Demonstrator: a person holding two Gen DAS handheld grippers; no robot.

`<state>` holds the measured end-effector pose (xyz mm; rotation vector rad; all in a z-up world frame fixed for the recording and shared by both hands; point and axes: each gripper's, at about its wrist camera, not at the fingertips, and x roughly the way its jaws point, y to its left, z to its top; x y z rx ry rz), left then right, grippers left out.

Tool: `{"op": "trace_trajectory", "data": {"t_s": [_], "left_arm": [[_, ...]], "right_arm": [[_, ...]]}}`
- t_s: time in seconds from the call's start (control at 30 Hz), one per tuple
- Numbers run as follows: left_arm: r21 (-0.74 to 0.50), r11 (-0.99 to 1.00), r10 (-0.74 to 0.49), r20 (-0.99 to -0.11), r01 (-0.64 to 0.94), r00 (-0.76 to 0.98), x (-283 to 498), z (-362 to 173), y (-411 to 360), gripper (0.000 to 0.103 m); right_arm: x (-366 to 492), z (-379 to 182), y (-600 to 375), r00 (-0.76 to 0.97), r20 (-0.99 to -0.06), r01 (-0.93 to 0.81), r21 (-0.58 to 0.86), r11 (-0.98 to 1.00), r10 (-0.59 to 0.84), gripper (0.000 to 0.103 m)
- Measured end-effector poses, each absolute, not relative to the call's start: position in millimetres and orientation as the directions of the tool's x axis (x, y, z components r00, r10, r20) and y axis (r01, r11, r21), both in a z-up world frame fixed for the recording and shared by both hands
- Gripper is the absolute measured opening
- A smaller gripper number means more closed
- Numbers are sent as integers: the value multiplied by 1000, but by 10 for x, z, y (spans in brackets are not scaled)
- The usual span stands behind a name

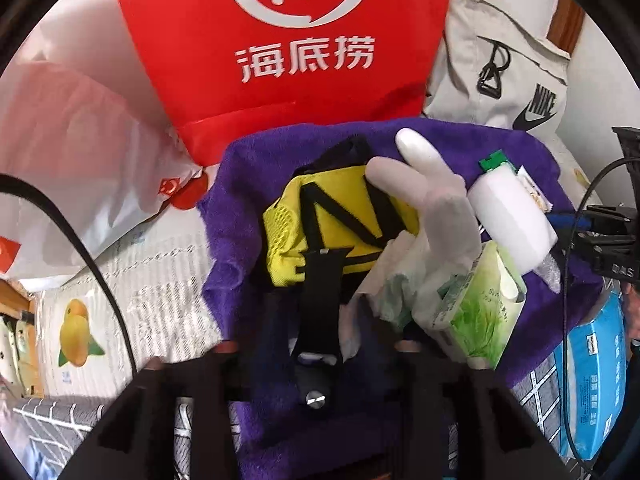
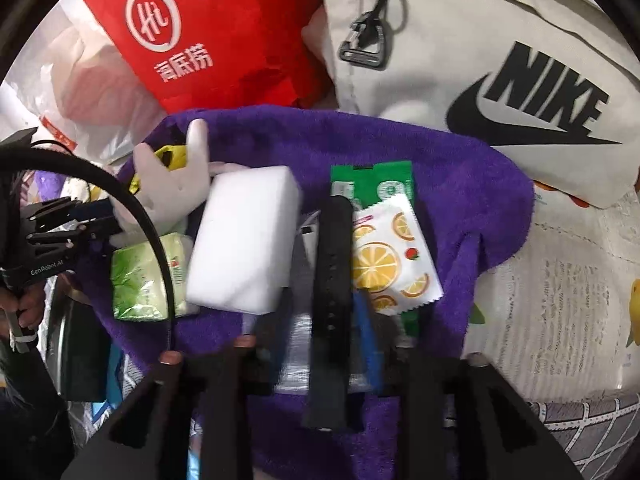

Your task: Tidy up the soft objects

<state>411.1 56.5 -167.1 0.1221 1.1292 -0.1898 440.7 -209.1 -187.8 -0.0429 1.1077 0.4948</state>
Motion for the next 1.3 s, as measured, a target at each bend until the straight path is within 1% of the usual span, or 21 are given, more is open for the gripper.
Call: {"op": "trace_trajectory", "data": {"t_s": [0.07,0.13,0.27,0.33,0.37,0.4,0.43,0.47,0.53,0.57,0.6,0.67,0.77,0.83,1.0,1.1,1.17,1.23,1.3], "left_arm": [[-20,976,-111,-902,218,417,4064,-1628,579,63],[-9,977,-103,-896,214,432,3985,-1563,590,72],[25,979,-74,-883,203,464,3802,-1390,597,75],[33,981,-65,-877,194,476,3698,-1295,599,80],[38,982,-58,-869,183,492,3611,-1219,602,82],[42,984,-53,-862,175,504,3553,-1163,607,86],[45,985,-47,-853,164,520,3460,-1089,606,92],[43,986,-47,-850,159,525,3436,-1042,620,95],[27,991,-50,-840,133,540,3285,-912,637,97],[17,992,-53,-834,123,549,3220,-860,644,98],[9,995,-48,-835,102,549,3142,-803,643,100],[9,997,-37,-821,78,569,2961,-691,615,101],[23,998,-12,-807,52,591,2731,-579,555,101],[9,999,-23,-799,50,601,2550,-515,501,101],[-72,997,-78,-775,35,628,2056,-357,411,102],[-139,990,-116,-746,18,656,1769,-250,388,103],[-156,988,-126,-736,14,665,1582,-191,355,103],[-140,990,-116,-722,20,682,1442,-154,309,103],[-90,996,-84,-713,28,696,1300,-128,232,103]], "right_arm": [[4383,-1837,-2086,365,-864,-398,191,897,346,63],[4349,-1791,-2053,378,-862,-400,177,899,338,63],[4216,-1618,-1988,378,-859,-403,183,897,345,63],[4134,-1523,-2005,394,-855,-396,172,902,336,64],[4074,-1457,-1998,406,-852,-389,167,906,331,68],[4012,-1392,-1998,417,-848,-383,163,909,328,74],[3922,-1312,-1998,435,-838,-378,162,912,329,77],[3827,-1248,-2023,450,-828,-377,163,912,334,79],[3674,-1123,-2008,480,-809,-379,157,912,339,80],[3571,-1058,-1997,497,-802,-379,143,914,332,85],[3473,-1006,-1984,513,-797,-375,125,918,318,92],[3247,-903,-1966,555,-784,-353,81,932,278,98],[2911,-774,-1982,603,-765,-317,28,948,224,100],[2667,-702,-2031,624,-754,-287,23,958,205,101],[2117,-541,-2132,676,-712,-236,35,971,190,103],[1806,-498,-2179,695,-699,-214,27,977,171,103],[1625,-494,-2214,703,-690,-200,39,979,170,103],[1495,-502,-2247,706,-687,-190,49,981,171,103],[1367,-524,-2271,707,-689,-177,50,983,162,103]]}}
